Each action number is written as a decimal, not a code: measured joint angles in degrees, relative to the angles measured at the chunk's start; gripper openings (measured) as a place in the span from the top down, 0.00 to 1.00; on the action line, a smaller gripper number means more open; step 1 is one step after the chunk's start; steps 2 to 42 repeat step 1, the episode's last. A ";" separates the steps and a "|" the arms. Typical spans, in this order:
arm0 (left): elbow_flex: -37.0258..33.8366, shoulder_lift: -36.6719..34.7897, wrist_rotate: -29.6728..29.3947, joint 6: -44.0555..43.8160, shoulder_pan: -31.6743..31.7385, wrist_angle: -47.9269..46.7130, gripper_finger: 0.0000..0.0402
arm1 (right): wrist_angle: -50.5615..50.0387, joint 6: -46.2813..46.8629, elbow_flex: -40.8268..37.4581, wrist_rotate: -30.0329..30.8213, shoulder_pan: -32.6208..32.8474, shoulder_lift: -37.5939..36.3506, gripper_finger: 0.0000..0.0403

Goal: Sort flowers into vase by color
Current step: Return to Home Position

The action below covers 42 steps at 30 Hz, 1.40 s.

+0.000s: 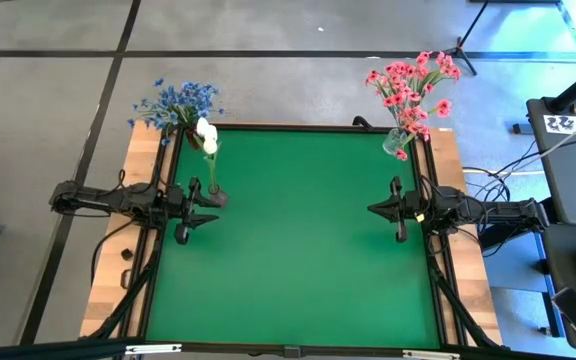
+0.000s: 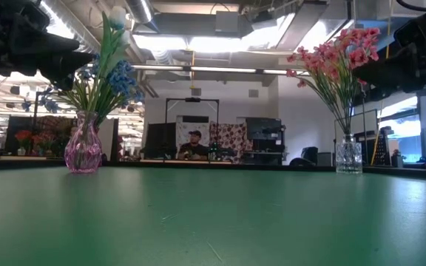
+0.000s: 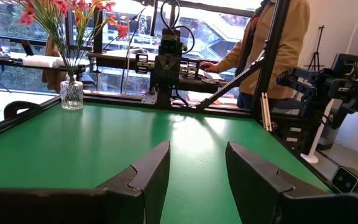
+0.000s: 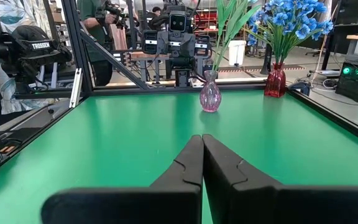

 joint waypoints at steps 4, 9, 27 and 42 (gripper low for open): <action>0.00 0.01 -0.01 0.00 0.00 0.00 0.62 | 0.00 0.00 0.00 0.01 -0.01 0.00 0.99; 0.00 0.01 -0.01 0.00 0.00 0.00 0.62 | 0.00 0.00 0.00 0.01 -0.01 0.00 0.99; 0.00 0.01 -0.01 0.00 0.00 0.00 0.62 | 0.00 0.00 0.00 0.01 -0.01 0.00 0.99; 0.00 0.01 -0.01 0.00 0.00 0.00 0.62 | 0.00 0.00 0.00 0.01 -0.01 0.00 0.99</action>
